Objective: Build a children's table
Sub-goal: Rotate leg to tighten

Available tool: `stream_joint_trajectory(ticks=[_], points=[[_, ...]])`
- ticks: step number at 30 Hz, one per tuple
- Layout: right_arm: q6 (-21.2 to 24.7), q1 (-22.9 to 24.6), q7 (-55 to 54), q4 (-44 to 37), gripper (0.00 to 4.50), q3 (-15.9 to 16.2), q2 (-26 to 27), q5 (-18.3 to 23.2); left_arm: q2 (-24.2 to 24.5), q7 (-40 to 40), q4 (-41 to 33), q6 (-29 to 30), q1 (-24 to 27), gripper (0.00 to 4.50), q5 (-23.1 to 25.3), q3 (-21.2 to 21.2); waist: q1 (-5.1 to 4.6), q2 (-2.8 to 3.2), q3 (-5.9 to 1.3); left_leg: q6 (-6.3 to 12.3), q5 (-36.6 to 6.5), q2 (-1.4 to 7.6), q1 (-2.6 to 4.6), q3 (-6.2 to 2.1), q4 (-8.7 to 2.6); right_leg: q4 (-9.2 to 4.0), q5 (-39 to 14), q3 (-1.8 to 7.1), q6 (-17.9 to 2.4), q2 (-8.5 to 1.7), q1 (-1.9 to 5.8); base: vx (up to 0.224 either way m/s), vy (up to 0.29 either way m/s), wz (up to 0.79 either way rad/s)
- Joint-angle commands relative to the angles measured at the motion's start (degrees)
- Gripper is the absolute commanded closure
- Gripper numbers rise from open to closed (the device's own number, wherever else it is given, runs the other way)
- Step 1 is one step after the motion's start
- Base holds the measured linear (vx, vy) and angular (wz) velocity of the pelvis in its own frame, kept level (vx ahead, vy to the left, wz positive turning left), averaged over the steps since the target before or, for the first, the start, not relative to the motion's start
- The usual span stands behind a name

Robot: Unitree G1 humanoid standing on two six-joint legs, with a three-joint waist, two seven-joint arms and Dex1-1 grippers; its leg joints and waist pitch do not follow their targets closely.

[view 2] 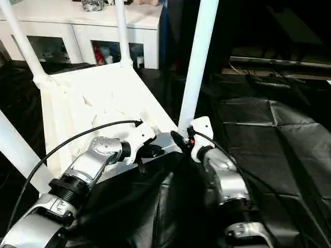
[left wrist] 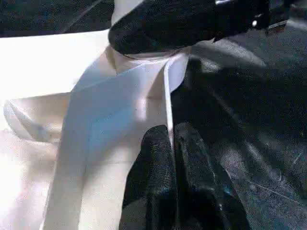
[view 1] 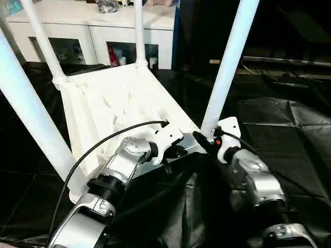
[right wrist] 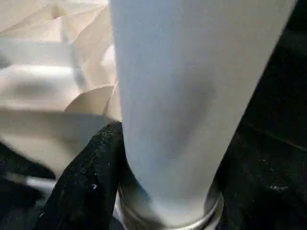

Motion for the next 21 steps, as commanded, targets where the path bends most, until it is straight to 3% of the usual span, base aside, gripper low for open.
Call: stream_joint_trajectory(ticks=[1, 2, 3, 4, 7, 9, 11, 13, 14, 18, 21], points=[[-0.8, -0.8, 5.3, -1.2, 1.65, 2.4, -0.9, 0.3, 1.7, -4.2, 3.6, 1.7, 2.9, 4.5, 2.5, -4.9, 0.14, -0.64, -1.02, 2.47, -16.9, 1.31, -0.46, -0.02, -3.99, -4.72, -16.0, 1.5, -10.3, -2.06, 0.81, 0.0, 0.0, 0.0], [-0.8, -0.9, 8.4, -1.8, 1.65, 2.4, -2.4, 1.0, 2.9, -7.0, 3.0, 1.8, 3.1, 4.5, 2.7, -5.9, 0.26, -0.46, -1.03, 2.73, -16.1, 1.34, -0.45, 0.06, -3.95, -4.58, -14.5, 1.52, -10.9, -2.09, 0.82, 0.0, 0.0, 0.0], [-0.7, -0.9, 9.7, -2.1, 1.65, 2.4, -3.1, 1.4, 3.4, -8.2, 2.7, 1.8, 3.2, 4.5, 2.8, -6.3, 0.39, -0.67, -1.1, 3.25, -15.4, 1.33, -0.58, 0.07, -3.87, -4.45, -13.6, 1.46, -11.1, -2.06, 1.11, 0.0, 0.0, 0.0], [-0.7, -0.9, 11.6, -2.6, 1.65, 2.5, -4.2, 1.6, 4.5, -10.2, 2.2, 1.5, 3.3, 4.5, 3.0, -7.0, 0.46, -0.32, -1.17, 3.36, -14.7, 1.35, -0.5, 0.13, -3.8, -4.32, -12.6, 1.5, -11.4, -2.06, 1.08, 0.0, 0.0, 0.0], [0.1, 0.3, 19.1, -5.2, 1.65, 3.7, -8.6, 2.7, 8.6, -18.7, 0.0, -3.1, 3.9, 4.5, 1.3, -8.0, 0.95, -0.23, -1.59, 4.38, -9.6, 1.49, -0.14, 0.19, -3.26, -3.25, -1.8, 1.34, -14.4, -1.77, 1.42, 0.0, 0.0, 0.0], [0.4, 0.8, 21.3, -6.1, 1.65, 4.2, -9.7, 3.2, 9.6, -21.0, -0.8, -4.6, 4.2, 4.5, 0.4, -8.1, 0.99, -0.2, -1.74, 6.36, -6.1, 1.38, -0.3, 0.3, -2.91, -2.32, 6.0, 1.26, -16.2, -1.63, 1.7, 0.0, 0.0, 0.0], [1.2, 1.8, 24.7, -7.6, 1.65, 5.2, -11.2, 4.2, 10.8, -22.3, -1.2, -4.8, 4.1, 4.5, -0.4, -7.8, 1.13, -0.18, -1.82, 7.21, -5.0, 1.44, 0.02, 0.35, -2.67, -2.02, 8.9, 1.2, -17.3, -1.55, 1.73, 0.0, 0.0, 0.0], [1.2, 2.9, 28.6, -8.9, 1.65, 6.4, -12.9, 4.6, 13.0, -24.2, -1.9, -4.7, 3.9, 4.5, -0.8, -7.7, 1.11, -0.52, -1.8, 7.8, -4.7, 1.49, -0.06, 0.44, -2.52, -1.89, 9.2, 1.18, -18.0, -1.7, 1.8, 0.0, 0.0, 0.0], [1.3, 2.9, 28.8, -8.9, 1.65, 6.4, -12.9, 4.6, 13.2, -24.3, -1.9, -4.8, 3.9, 4.5, -0.8, -7.6, 1.17, -0.41, -1.76, 7.83, -5.1, 1.48, -0.06, 0.45, -2.54, -1.86, 8.6, 1.19, -18.1, -1.79, 1.78, 0.0, 0.0, 0.0], [2.4, 2.8, 30.5, -8.9, 1.8, 6.5, -13.0, 5.8, 14.1, -24.9, -1.5, -5.4, 3.6, 4.5, -1.2, -6.7, 1.03, -0.62, -1.56, 6.34, -8.2, 1.59, -0.02, 0.5, -2.81, -2.22, 2.9, 1.27, -17.8, -1.98, 1.75, 0.0, 0.0, 0.0], [2.8, 2.7, 30.6, -9.0, 2.01, 6.8, -12.8, 6.1, 14.2, -24.4, -1.1, -5.8, 3.5, 4.5, -1.4, -6.3, 1.04, -0.56, -1.65, 6.16, -7.1, 1.53, 0.02, 0.53, -2.67, -2.09, 3.8, 1.34, -17.7, -1.92, 1.77, 0.0, 0.0, 0.0]])
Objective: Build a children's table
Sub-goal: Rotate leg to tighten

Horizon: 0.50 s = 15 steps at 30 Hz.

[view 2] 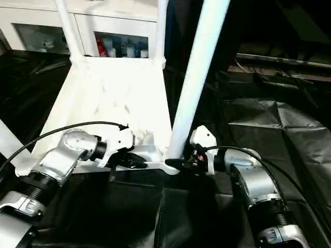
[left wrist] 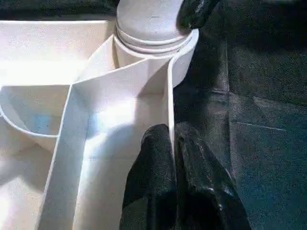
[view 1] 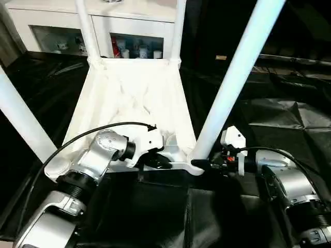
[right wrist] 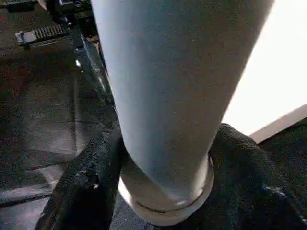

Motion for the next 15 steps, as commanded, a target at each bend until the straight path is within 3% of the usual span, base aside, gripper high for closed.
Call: stream_joint_trajectory(ticks=[1, 2, 6, 11, 14, 15], points=[[0.6, 0.3, 0.1, -0.3, 2.1, 0.1, -0.8, 0.0, 1.0, -1.9, 3.6, 1.2, 2.6, 4.5, 2.5, -3.5, 0.1, -0.13, -2.02, 5.63, -6.7, 1.34, 0.55, 0.28, -3.23, -2.2, 4.4, 1.41, -17.5, -1.93, 2.36, 0.0, 0.0, 0.0], [1.2, 0.3, 0.3, -0.7, 2.21, 0.2, -0.7, 0.6, 1.0, -1.8, 3.6, 1.1, 2.5, 4.5, 2.1, -3.4, 0.13, -0.37, -2.05, 5.91, -6.0, 1.33, 0.56, 0.31, -3.15, -2.09, 5.2, 1.4, -17.5, -1.93, 2.37, 0.0, 0.0, 0.0], [2.0, 0.9, 0.4, -1.2, 2.37, 0.2, -0.1, 1.1, 0.5, -1.3, 3.5, 1.4, 2.6, 4.5, 1.6, -3.2, 0.19, -0.4, -2.09, 6.48, -5.2, 1.31, 0.59, 0.35, -2.99, -1.94, 6.0, 1.39, -17.9, -1.93, 2.37, 0.0, 0.0, 0.0], [4.2, 3.8, -4.5, -2.9, 2.41, -0.7, 2.6, 1.5, -2.0, 4.0, 4.3, 2.2, 2.7, 4.5, 1.5, -1.9, 0.49, -0.65, -1.84, 5.97, -6.4, 1.38, 0.6, 0.41, -3.1, -2.2, 3.3, 1.52, -17.1, -2.09, 2.28, 0.0, 0.0, 0.0], [5.2, 4.6, -19.0, 0.2, 2.41, -4.0, 8.5, -0.4, -6.3, 13.5, 6.2, 3.7, 1.9, 4.5, 1.7, 0.6, 0.18, -0.9, -1.0, 2.55, -14.2, 1.37, 0.73, 0.38, -3.95, -3.4, -10.0, 1.64, -14.4, -2.07, 1.74, 0.0, 0.0, 0.0], [5.9, 4.8, -24.5, 1.4, 2.42, -5.1, 10.9, -1.1, -7.7, 16.0, 6.5, 4.2, 1.8, 4.5, 1.9, 0.8, 0.07, -0.63, -0.62, 0.31, -19.2, 1.32, 1.21, 0.12, -4.33, -4.33, -19.5, 1.58, -12.4, -2.28, 1.14, -0.075, -0.006, -0.01]])
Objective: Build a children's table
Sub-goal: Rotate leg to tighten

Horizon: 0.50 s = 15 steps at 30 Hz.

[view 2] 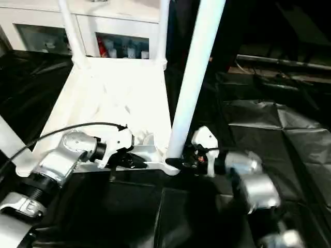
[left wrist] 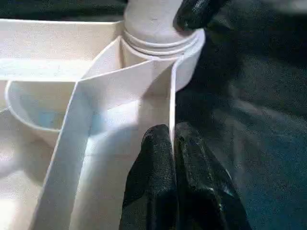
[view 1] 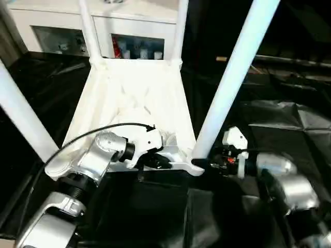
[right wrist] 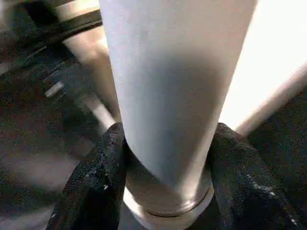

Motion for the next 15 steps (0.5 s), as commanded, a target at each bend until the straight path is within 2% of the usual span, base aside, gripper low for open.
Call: stream_joint_trajectory(ticks=[1, 3, 4, 6, 7, 8, 9, 10, 11, 13, 15], points=[[3.4, 0.8, -11.3, 3.7, 2.43, -0.9, 4.1, -1.3, -3.8, 7.5, 3.7, 3.0, 1.8, 4.5, 1.3, -1.3, -0.34, -0.22, -0.71, -1.18, -22.0, 1.26, 0.62, -0.44, -4.56, -5.35, -25.9, 1.37, -9.8, -2.35, -0.04, -0.079, -0.001, -0.03], [4.1, 1.2, -16.4, 4.5, 2.43, -1.8, 7.0, -1.7, -5.8, 9.7, 3.6, 4.0, 1.9, 4.5, 1.7, -1.7, -0.72, -0.21, -0.78, -2.2, -23.0, 1.22, 0.21, -1.04, -4.96, -5.65, -28.7, 1.26, -7.1, -2.37, 0.17, -0.069, 0.005, -0.05], [4.2, 1.2, -17.6, 4.7, 2.43, -1.9, 7.7, -1.9, -6.4, 10.2, 3.5, 4.2, 2.0, 4.5, 1.8, -1.9, -0.74, -0.21, -0.74, -2.09, -23.5, 1.19, 0.33, -1.06, -4.99, -5.9, -29.0, 1.23, -6.6, -2.32, -0.01, -0.051, 0.014, -0.03], [4.0, 0.9, -23.3, 5.6, 2.43, -2.1, 11.2, -3.1, -9.4, 12.1, 3.1, 5.3, 2.4, 4.5, 2.2, -2.9, -0.99, 0.25, -0.66, -2.16, -26.5, 0.97, 0.89, -1.11, -4.85, -6.68, -30.6, 1.2, -5.9, -2.29, -0.75, -0.026, 0.007, -0.01], [3.4, 0.2, -26.1, 6.2, 2.43, -1.9, 12.8, -4.3, -10.9, 12.9, 2.9, 5.9, 2.5, 4.5, 2.7, -3.6, -1.17, 0.16, -0.63, -2.14, -26.5, 0.9, 0.72, -1.22, -4.99, -6.62, -30.5, 1.16, -5.6, -2.25, -0.56, 0.0, 0.0, 0.0], [2.9, -0.6, -28.5, 6.8, 2.43, -1.6, 14.2, -5.5, -12.1, 13.4, 2.7, 6.3, 2.5, 4.5, 3.2, -4.4, -1.6, 0.57, -0.52, -2.63, -27.3, 0.92, 0.41, -1.44, -5.33, -6.6, -29.7, 1.05, -5.4, -2.03, -0.48, 0.0, 0.0, 0.0], [2.7, -1.0, -28.5, 6.9, 2.43, -1.2, 14.5, -5.8, -12.2, 12.9, 2.6, 6.2, 2.5, 4.5, 3.4, -4.9, -1.92, 0.74, -0.57, -2.69, -29.1, 0.74, 0.63, -1.63, -5.32, -6.7, -31.3, 0.8, -4.8, -1.97, -0.59, 0.0, 0.0, 0.0], [2.3, -1.3, -28.5, 7.0, 2.43, -0.7, 14.9, -6.2, -12.4, 12.6, 2.7, 6.1, 2.4, 4.5, 3.6, -5.2, -2.03, 0.61, -0.7, -2.52, -29.3, 0.71, 0.78, -1.59, -5.18, -6.87, -31.3, 0.88, -4.7, -2.06, -0.66, 0.0, 0.0, 0.0], [1.1, -1.7, -27.3, 6.9, 2.08, 0.6, 14.8, -6.9, -12.6, 12.3, 3.0, 6.0, 2.2, 4.5, 3.7, -5.4, -2.1, 0.78, -0.76, -2.21, -29.6, 0.74, 0.77, -1.55, -5.16, -6.93, -30.2, 0.98, -4.9, -1.97, -0.73, 0.0, 0.0, 0.0], [0.6, -1.6, -26.0, 6.4, 1.74, 0.9, 14.8, -6.6, -12.1, 11.6, 2.9, 6.2, 2.1, 4.5, 3.8, -5.6, -2.04, 0.77, -0.76, -1.71, -29.6, 0.74, 0.68, -1.52, -5.2, -6.86, -29.3, 1.02, -5.1, -1.94, -0.72, 0.0, 0.0, 0.0], [1.0, -1.4, -24.3, 5.4, 1.69, 0.5, 14.3, -5.3, -11.0, 10.4, 2.4, 6.4, 2.3, 4.5, 3.8, -5.8, -1.89, 0.83, -0.87, -1.56, -28.8, 0.9, 0.63, -1.38, -5.24, -6.59, -26.3, 1.19, -6.2, -1.87, -0.76, 0.0, 0.0, 0.0]])
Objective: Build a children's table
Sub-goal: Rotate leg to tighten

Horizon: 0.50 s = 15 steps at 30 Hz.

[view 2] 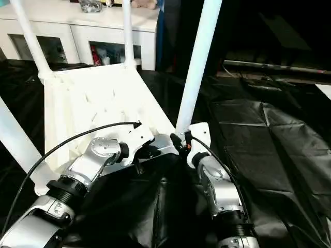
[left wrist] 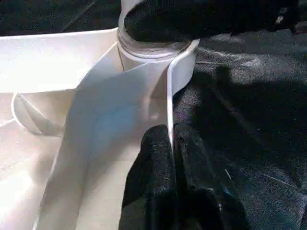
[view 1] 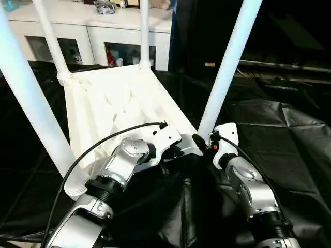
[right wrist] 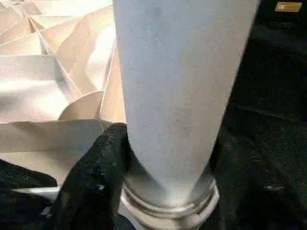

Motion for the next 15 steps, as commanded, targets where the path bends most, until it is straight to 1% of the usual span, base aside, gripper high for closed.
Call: stream_joint_trajectory(ticks=[1, 2, 3, 4, 5, 6, 7, 8, 9, 10, 11, 12, 13, 14, 15], points=[[2.2, 0.1, 4.6, 1.4, 1.58, 4.1, 1.1, 1.3, -1.9, -4.9, 1.9, 0.7, 2.6, 4.5, -0.3, -5.9, -0.24, 0.33, -0.56, -1.46, -28.4, 1.13, 0.13, -0.87, -5.11, -5.49, -24.9, 1.36, -7.1, -1.86, -0.75, 0.0, 0.0, 0.0], [2.5, 0.4, 6.6, 0.4, 1.47, 4.3, 0.0, 1.7, -0.8, -5.9, 1.7, 0.7, 2.7, 4.5, -0.2, -5.9, -0.2, 0.49, -0.65, -1.29, -27.6, 1.13, -0.07, -0.78, -5.13, -5.27, -22.7, 1.38, -7.6, -1.78, -0.51, 0.0, 0.0, 0.0], [3.3, 1.0, 11.7, -1.5, 1.47, 5.4, -2.8, 2.4, 0.9, -7.6, 1.6, 0.3, 2.8, 4.5, -0.2, -5.7, -0.17, 0.5, -0.75, -0.89, -26.1, 1.15, -0.37, -0.75, -5.17, -4.93, -20.3, 1.42, -8.2, -1.78, -0.12, 0.0, 0.0, 0.0], [3.3, 1.0, 11.7, -1.5, 1.47, 5.4, -2.8, 2.4, 0.9, -7.6, 1.6, 0.3, 2.8, 4.5, -0.2, -5.7, -0.06, 0.48, -0.98, -0.41, -24.5, 1.1, -0.61, -0.74, -5.08, -4.66, -18.2, 1.36, -8.5, -1.66, 0.34, 0.0, 0.0, 0.0], [3.6, 1.2, 13.9, -2.1, 1.47, 6.0, -4.0, 2.5, 1.5, -8.3, 1.5, 0.2, 2.8, 4.5, -0.2, -5.6, 0.08, 0.62, -1.21, 0.51, -20.4, 1.32, -0.99, -0.5, -4.89, -4.12, -12.3, 1.5, -9.8, -1.67, 0.6, 0.0, 0.0, 0.0], [3.5, 1.4, 16.1, -2.6, 1.47, 6.6, -5.6, 2.4, 2.3, -9.3, 1.5, 0.0, 2.7, 4.5, -0.4, -5.5, 0.21, 0.65, -1.25, 1.13, -18.3, 1.28, -0.79, -0.18, -4.56, -3.98, -9.6, 1.46, -11.2, -1.72, 0.6, 0.054, -0.022, 0.04], [3.5, 1.6, 19.5, -3.3, 1.47, 7.2, -7.9, 2.6, 3.5, -11.2, 1.3, -0.5, 2.8, 4.5, -0.7, -5.4, 0.21, 0.54, -1.26, 1.46, -17.4, 1.25, -0.89, -0.11, -4.46, -3.84, -8.7, 1.47, -11.8, -1.73, 0.77, 0.062, -0.025, 0.03], [3.3, 1.8, 22.9, -3.8, 1.47, 7.5, -9.8, 3.1, 4.6, -13.0, 1.3, -0.8, 2.7, 4.5, -0.8, -5.5, 0.28, 0.51, -1.55, 2.21, -14.9, 1.21, -1.21, -0.11, -4.21, -3.39, -5.8, 1.38, -12.6, -1.81, 1.42, 0.062, -0.025, 0.03], [3.3, 1.8, 22.9, -3.8, 1.47, 7.5, -9.8, 3.1, 4.6, -13.0, 1.3, -0.8, 2.7, 4.5, -0.8, -5.5, 0.37, 0.55, -1.65, 3.12, -12.3, 1.2, -1.05, 0.11, -3.89, -3.1, -2.0, 1.4, -13.7, -1.74, 1.38, 0.064, -0.027, 0.01], [3.9, 1.9, 28.0, -5.2, 1.47, 7.8, -12.7, 4.5, 6.5, -15.6, 1.5, -1.7, 2.6, 4.5, -0.8, -5.7, 0.43, 0.59, -1.69, 3.52, -11.2, 1.15, -0.95, 0.24, -3.76, -2.98, -0.3, 1.42, -14.4, -1.81, 1.32, 0.052, -0.025, 0.01], [3.9, 2.0, 31.2, -6.1, 1.47, 8.2, -14.7, 5.1, 7.7, -17.8, 1.5, -1.9, 2.6, 4.5, -1.2, -5.8, 0.42, 0.52, -1.7, 4.56, -9.4, 1.11, -1.12, 0.24, -3.71, -2.71, 1.9, 1.32, -15.0, -1.72, 1.74, 0.052, -0.025, 0.01], [3.9, 2.0, 31.2, -6.1, 1.47, 8.2, -14.7, 5.1, 7.7, -17.8, 1.5, -1.9, 2.6, 4.5, -1.2, -5.8, 0.77, 0.6, -1.69, 5.36, -8.7, 1.17, -0.99, 0.29, -3.57, -2.64, 2.7, 1.27, -15.4, -1.81, 1.83, 0.0, 0.0, 0.0], [3.9, 2.0, 33.3, -6.7, 1.47, 8.5, -16.1, 5.4, 8.6, -19.3, 1.4, -2.1, 2.6, 4.5, -1.5, -5.8, 0.87, 0.61, -1.69, 5.53, -8.3, 1.24, -0.89, 0.3, -3.57, -2.58, 3.0, 1.27, -15.7, -1.85, 1.82, 0.0, 0.0, 0.0], [3.8, 1.7, 35.5, -6.8, 1.47, 8.6, -17.4, 5.6, 9.7, -21.8, 0.9, -2.7, 2.8, 4.5, -2.1, -5.9, 1.01, 0.8, -1.65, 5.61, -8.1, 1.27, -0.83, 0.3, -3.61, -2.56, 2.6, 1.24, -16.0, -1.87, 1.8, 0.0, 0.0, 0.0], [3.8, 1.0, 37.8, -6.3, 1.47, 8.7, -18.7, 5.7, 10.9, -24.9, 0.0, -2.9, 3.0, 4.5, -3.3, -5.9, 1.1, 0.86, -1.67, 5.45, -8.6, 1.38, -0.69, 0.25, -3.7, -2.54, 1.6, 1.17, -16.4, -1.87, 1.78, 0.0, 0.0, 0.0]])
